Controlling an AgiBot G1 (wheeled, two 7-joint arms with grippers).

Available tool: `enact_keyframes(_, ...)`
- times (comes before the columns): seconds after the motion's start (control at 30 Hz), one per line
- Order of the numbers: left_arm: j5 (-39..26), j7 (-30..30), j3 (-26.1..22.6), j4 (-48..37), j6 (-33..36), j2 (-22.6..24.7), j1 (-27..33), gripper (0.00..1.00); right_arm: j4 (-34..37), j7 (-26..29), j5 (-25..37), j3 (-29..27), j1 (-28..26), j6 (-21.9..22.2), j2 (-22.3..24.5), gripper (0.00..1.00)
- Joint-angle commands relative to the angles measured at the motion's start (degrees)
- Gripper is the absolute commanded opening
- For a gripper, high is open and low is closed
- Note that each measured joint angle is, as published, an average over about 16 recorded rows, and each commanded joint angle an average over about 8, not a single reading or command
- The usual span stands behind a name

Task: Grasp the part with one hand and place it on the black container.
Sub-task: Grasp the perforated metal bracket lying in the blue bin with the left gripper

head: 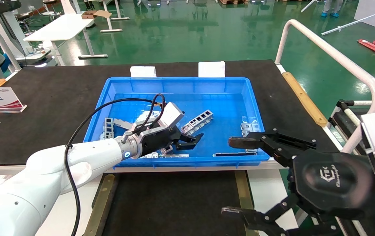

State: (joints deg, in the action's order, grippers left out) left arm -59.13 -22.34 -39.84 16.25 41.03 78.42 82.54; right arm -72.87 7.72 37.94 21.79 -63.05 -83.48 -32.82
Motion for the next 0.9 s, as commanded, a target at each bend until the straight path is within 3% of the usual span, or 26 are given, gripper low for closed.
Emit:
enact_keyframes(0.03,0.77,0.43,-1.01,0.28,-0.76,-0.03,-0.1,0.0,0.0,0.0,0.0,0.0,0.0,0.0,0.0,0.0)
enact_keyframes(0.9,10.76,0.3,-8.93,0.23,-5.21,-0.22,-0.84,0.0,0.0,-0.01,-0.01,0.02,0.0,0.01,0.01,0.0)
